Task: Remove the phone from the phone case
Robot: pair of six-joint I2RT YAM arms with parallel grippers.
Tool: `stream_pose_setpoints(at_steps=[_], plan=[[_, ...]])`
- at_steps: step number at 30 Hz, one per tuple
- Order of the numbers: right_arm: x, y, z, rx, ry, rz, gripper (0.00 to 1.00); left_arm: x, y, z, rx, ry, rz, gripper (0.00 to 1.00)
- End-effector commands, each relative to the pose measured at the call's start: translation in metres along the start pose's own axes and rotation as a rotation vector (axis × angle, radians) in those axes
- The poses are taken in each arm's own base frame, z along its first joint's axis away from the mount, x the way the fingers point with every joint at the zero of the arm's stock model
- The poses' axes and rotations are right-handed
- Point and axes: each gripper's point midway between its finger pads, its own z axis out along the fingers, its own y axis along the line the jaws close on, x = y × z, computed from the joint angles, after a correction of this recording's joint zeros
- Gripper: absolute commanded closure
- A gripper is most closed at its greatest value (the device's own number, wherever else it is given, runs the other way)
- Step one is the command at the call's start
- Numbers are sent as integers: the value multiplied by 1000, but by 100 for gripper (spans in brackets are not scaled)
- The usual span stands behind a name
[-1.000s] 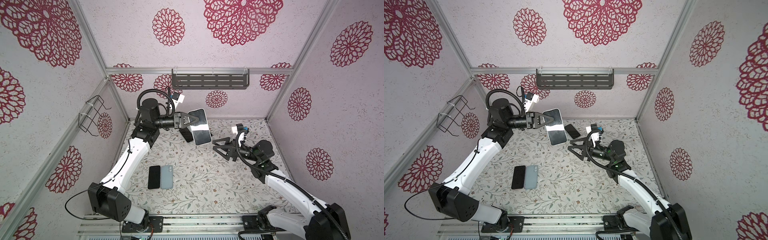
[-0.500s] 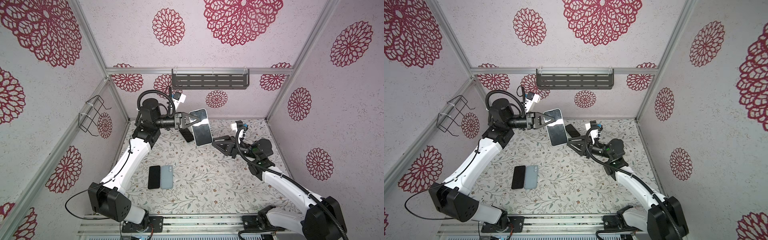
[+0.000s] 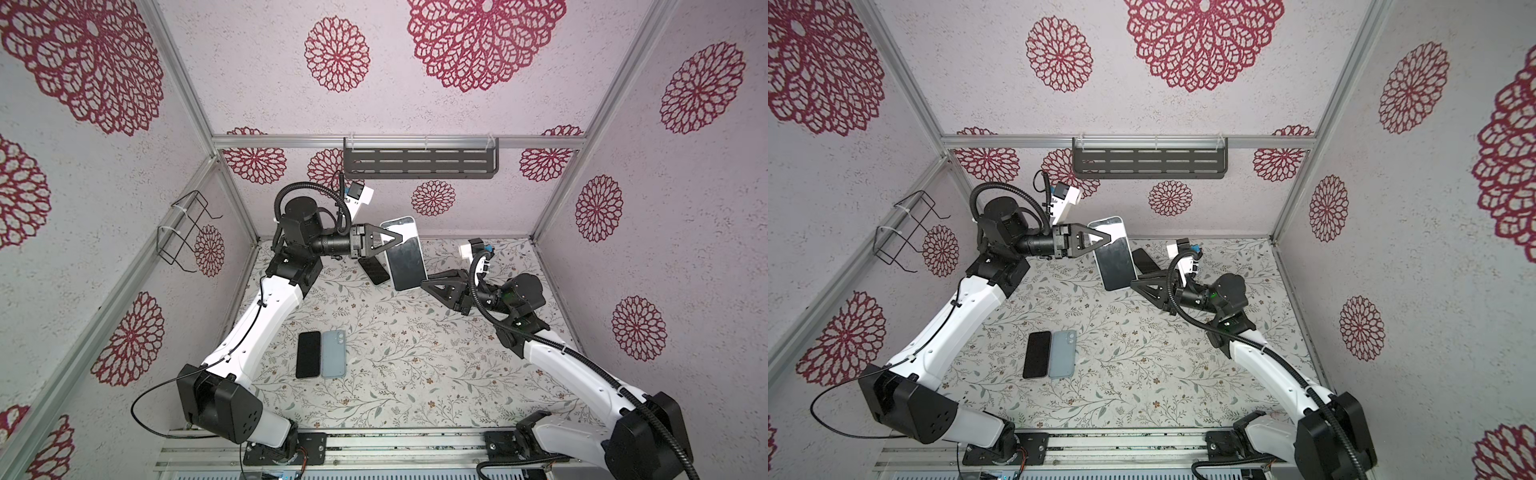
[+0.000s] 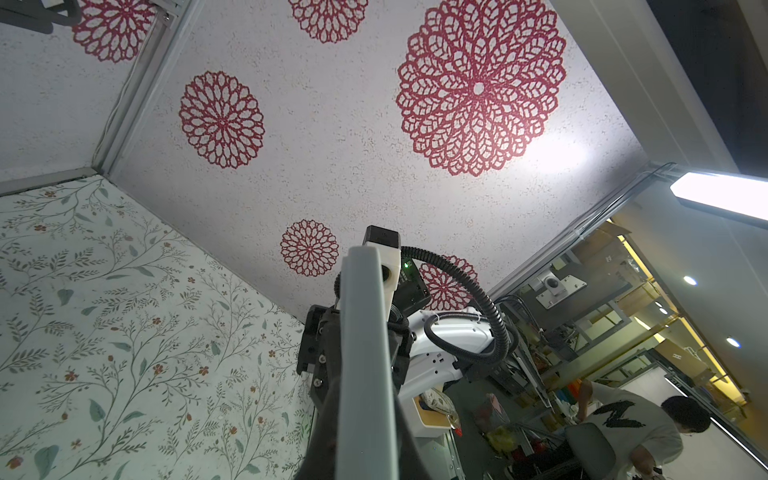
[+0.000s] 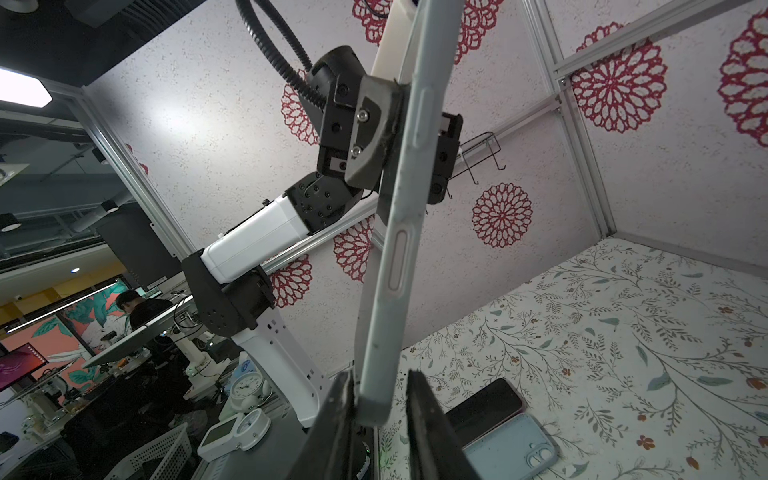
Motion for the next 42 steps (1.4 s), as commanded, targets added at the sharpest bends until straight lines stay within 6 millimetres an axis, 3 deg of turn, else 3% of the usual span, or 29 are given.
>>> stream_pose_setpoints(at_steps=[1,10,19,23,35,39,41,42], plan=[[-16,12,3,-21,-23,-81,78,-1,-11,3,42,6,45,100],[-12,21,1,-35,10,-128,100,-1,-9,4,52,11,45,100],[4,55,-10,-130,116,-327,100,-18,14,22,117,-2,-8,100],[7,67,-13,-181,120,-434,100,-20,24,40,153,14,-33,100],[16,75,-7,-268,111,-623,100,-25,27,80,250,65,-56,100],[18,78,-2,-301,129,-666,100,-25,22,88,283,78,-56,100],[18,76,0,-303,139,-685,100,-28,10,87,313,72,-43,100],[18,77,1,-310,142,-693,100,-24,24,93,318,78,-72,100]])
